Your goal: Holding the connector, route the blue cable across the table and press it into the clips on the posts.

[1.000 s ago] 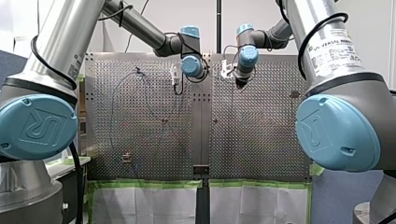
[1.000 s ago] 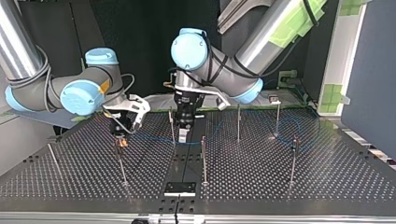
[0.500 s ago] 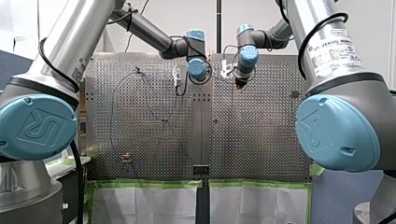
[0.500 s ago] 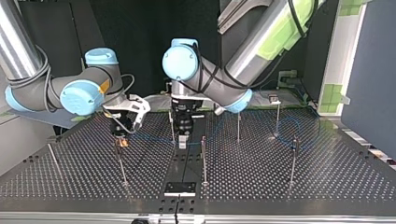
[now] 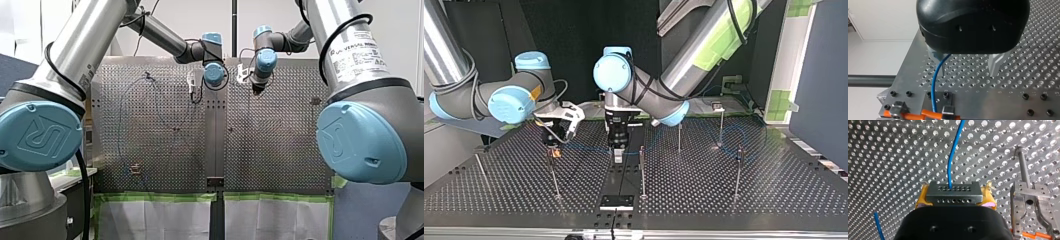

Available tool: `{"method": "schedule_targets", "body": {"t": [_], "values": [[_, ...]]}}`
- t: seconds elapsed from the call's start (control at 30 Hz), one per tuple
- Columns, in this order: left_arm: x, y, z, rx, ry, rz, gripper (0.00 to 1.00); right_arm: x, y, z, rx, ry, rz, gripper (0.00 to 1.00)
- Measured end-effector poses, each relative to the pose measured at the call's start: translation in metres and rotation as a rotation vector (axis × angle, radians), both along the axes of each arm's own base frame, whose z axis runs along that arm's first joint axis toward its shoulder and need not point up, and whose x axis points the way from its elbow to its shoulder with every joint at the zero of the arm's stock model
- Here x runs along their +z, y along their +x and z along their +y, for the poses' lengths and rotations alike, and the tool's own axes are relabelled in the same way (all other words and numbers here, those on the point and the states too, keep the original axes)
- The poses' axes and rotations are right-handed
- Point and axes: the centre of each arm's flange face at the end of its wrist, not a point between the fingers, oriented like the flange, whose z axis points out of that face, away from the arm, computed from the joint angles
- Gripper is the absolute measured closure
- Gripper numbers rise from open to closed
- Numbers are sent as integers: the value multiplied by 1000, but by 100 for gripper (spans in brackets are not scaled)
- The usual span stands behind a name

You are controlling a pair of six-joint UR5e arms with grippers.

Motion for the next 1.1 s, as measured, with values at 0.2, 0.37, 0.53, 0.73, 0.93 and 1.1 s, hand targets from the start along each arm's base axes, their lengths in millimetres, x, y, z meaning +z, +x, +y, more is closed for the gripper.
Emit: {"method": "schedule_targets", "body": {"t": [0.2, 0.37, 0.53, 0.73, 0.93, 1.1], "values": [[0, -1, -1, 1, -5, 4, 100, 0, -1, -1, -3, 0, -1, 100], [-1, -2, -1, 1, -7, 6, 100, 0, -2, -1, -3, 0, -2, 100], [-1, -3, 0, 15, -10, 13, 100, 1, -2, -1, -2, 1, -4, 100], [-7, -8, 0, 17, 1, 38, 100, 0, -2, -1, -2, 3, -6, 100], [-25, -15, 1, 8, 12, 58, 100, -7, -4, 1, -2, 19, 0, 100], [-42, -19, 1, -13, 2, 61, 100, -24, -10, 4, -11, 49, 18, 100]]}}
